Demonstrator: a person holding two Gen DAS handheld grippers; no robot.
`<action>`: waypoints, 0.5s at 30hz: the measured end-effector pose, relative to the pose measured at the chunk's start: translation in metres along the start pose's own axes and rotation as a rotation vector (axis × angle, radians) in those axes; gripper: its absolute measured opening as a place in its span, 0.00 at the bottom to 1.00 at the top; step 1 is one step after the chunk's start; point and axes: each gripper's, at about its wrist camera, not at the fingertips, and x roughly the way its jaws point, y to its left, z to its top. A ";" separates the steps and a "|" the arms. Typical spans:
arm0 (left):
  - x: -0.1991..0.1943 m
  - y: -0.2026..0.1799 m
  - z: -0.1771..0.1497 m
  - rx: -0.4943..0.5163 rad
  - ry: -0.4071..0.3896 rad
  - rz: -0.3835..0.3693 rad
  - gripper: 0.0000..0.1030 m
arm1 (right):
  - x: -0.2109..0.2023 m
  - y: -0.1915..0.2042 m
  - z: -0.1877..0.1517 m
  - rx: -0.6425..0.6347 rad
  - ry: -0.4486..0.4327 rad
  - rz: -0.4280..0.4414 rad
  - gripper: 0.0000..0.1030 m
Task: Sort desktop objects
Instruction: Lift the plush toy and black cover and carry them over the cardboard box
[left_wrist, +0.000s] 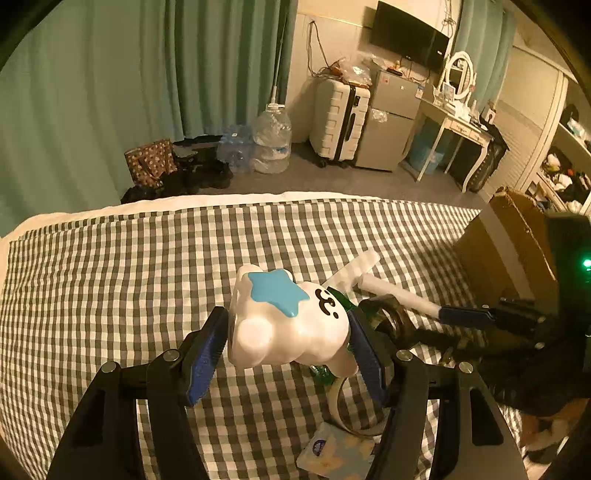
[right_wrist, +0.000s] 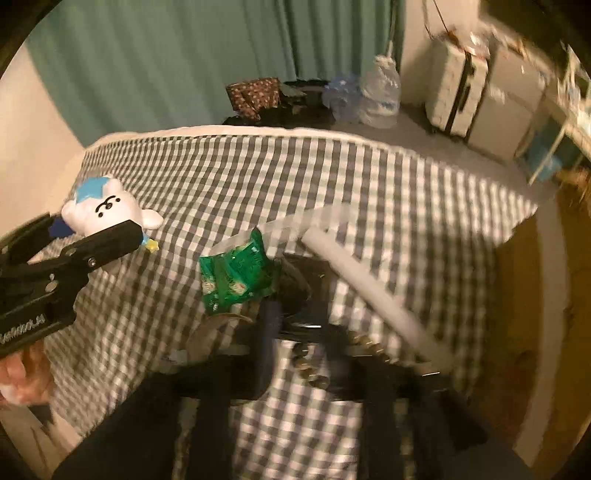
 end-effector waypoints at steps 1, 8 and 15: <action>0.001 0.000 0.001 -0.007 0.002 -0.003 0.65 | 0.003 -0.003 0.000 0.032 -0.002 0.019 0.67; 0.011 0.010 0.003 -0.027 0.004 -0.027 0.65 | 0.033 -0.016 0.003 0.103 0.016 -0.014 0.70; 0.022 0.023 -0.002 -0.044 0.012 -0.027 0.65 | 0.086 -0.022 0.001 0.118 0.166 -0.044 0.73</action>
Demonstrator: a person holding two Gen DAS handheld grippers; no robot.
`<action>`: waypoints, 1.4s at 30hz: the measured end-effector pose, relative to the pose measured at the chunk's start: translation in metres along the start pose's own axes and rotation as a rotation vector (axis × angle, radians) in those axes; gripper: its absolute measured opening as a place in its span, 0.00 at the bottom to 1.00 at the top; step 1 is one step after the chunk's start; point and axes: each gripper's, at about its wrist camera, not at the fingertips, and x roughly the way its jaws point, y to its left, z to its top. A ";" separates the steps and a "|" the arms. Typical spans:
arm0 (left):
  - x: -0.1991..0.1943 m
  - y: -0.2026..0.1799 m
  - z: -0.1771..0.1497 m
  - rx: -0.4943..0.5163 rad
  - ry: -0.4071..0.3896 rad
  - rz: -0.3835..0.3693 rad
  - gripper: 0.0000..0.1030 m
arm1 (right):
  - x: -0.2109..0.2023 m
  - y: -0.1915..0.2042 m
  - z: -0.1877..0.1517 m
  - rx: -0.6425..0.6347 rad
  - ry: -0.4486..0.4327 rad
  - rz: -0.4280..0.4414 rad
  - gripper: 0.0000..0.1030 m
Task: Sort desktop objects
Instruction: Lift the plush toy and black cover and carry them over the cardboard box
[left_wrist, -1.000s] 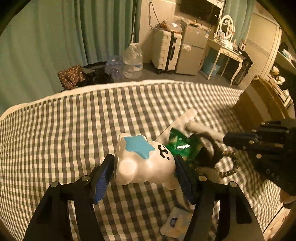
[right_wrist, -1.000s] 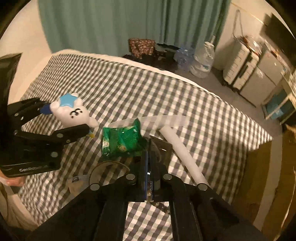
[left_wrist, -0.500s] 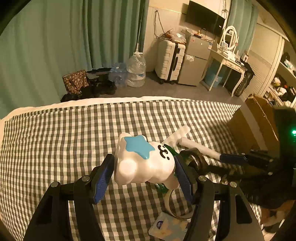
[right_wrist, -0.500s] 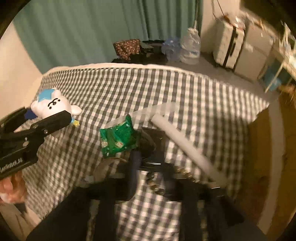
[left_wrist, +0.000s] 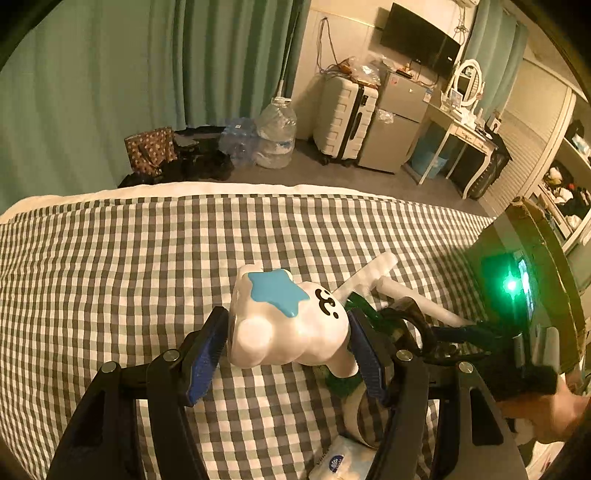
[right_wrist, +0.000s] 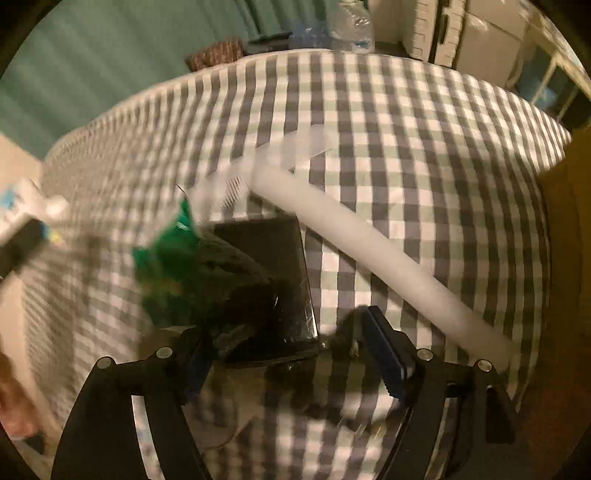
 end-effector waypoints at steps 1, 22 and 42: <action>0.000 0.000 0.000 0.001 -0.001 -0.001 0.65 | 0.001 0.004 0.002 -0.016 -0.015 -0.013 0.70; -0.100 -0.017 0.016 -0.074 -0.136 0.025 0.65 | -0.149 0.019 -0.002 -0.100 -0.259 0.045 0.41; -0.142 -0.088 0.032 -0.006 -0.246 0.044 0.65 | -0.241 0.012 -0.030 -0.082 -0.507 0.030 0.41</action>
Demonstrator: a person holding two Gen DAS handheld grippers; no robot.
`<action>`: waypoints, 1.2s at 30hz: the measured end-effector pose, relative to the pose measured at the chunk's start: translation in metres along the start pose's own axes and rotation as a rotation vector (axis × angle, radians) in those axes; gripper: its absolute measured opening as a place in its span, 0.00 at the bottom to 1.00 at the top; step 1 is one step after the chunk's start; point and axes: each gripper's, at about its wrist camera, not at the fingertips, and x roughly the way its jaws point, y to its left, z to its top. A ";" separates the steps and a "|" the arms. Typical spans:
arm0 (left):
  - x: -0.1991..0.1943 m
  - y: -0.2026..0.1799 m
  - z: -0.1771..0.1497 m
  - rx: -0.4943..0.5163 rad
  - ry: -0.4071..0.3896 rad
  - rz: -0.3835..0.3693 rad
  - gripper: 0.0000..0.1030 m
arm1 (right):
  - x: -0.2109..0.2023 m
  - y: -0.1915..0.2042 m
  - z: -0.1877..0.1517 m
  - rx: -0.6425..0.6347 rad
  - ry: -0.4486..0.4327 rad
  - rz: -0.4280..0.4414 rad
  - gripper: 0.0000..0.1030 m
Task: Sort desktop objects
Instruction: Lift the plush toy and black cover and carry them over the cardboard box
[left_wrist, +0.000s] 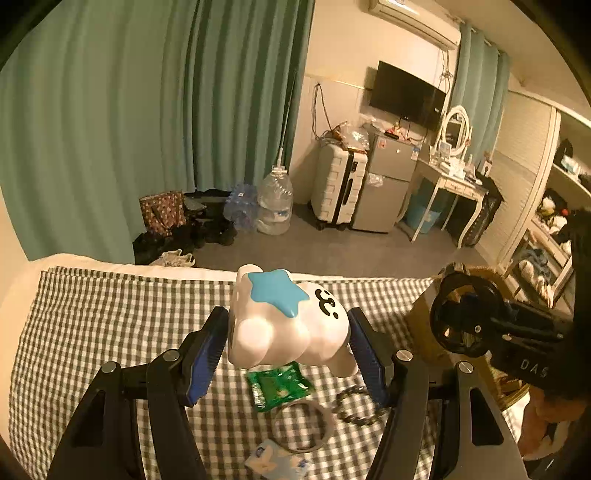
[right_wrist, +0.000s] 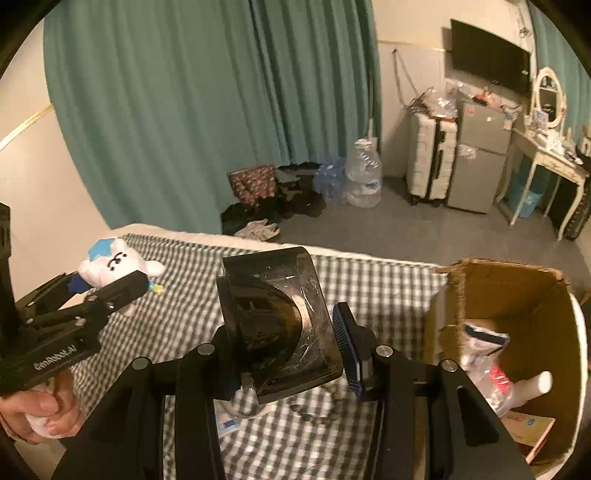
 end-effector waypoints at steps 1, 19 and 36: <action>-0.001 -0.005 0.001 0.005 -0.007 0.004 0.65 | -0.001 -0.003 0.000 0.019 0.002 -0.001 0.41; 0.006 -0.105 0.017 0.106 -0.029 -0.092 0.65 | -0.060 -0.078 -0.006 0.046 -0.081 -0.105 0.42; 0.049 -0.196 -0.002 0.168 -0.005 -0.224 0.65 | -0.106 -0.173 -0.038 0.125 -0.121 -0.219 0.42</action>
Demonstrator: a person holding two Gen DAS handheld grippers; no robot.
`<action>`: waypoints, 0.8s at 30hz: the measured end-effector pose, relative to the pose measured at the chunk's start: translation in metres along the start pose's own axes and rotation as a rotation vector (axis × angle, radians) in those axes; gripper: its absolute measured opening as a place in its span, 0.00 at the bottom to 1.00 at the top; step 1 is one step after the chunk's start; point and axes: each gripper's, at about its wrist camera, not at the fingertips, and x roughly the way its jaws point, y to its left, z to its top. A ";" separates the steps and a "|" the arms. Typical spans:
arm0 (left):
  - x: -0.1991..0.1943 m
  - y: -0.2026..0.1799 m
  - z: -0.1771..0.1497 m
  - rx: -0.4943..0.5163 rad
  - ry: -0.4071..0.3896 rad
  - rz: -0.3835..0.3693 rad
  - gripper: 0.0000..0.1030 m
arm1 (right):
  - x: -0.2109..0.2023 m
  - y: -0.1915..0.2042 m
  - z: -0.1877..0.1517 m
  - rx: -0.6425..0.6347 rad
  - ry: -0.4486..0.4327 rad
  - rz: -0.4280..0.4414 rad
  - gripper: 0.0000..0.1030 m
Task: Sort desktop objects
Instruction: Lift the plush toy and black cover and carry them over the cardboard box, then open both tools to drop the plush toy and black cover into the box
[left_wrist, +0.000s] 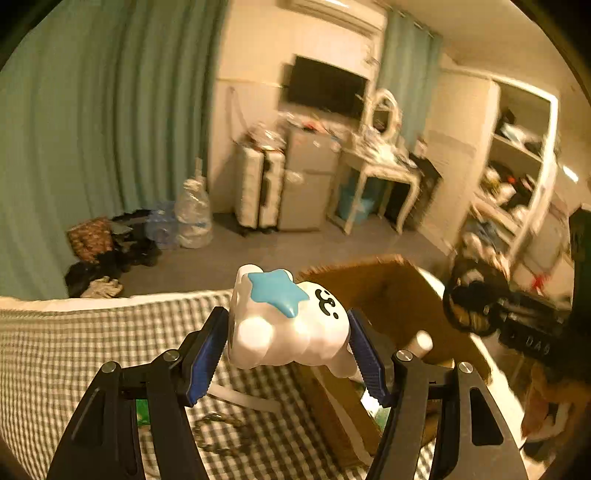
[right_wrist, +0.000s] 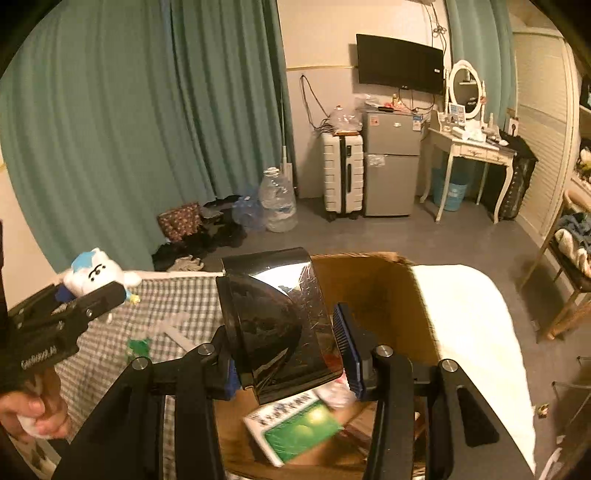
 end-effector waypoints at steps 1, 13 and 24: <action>0.005 -0.005 -0.004 0.017 -0.006 0.004 0.65 | 0.000 -0.004 -0.003 -0.016 0.000 -0.012 0.42; 0.058 -0.083 -0.020 0.162 0.011 -0.116 0.65 | 0.019 -0.046 -0.033 0.013 0.076 -0.050 0.42; 0.105 -0.112 -0.034 0.211 0.158 -0.177 0.66 | 0.055 -0.064 -0.055 0.047 0.220 -0.073 0.42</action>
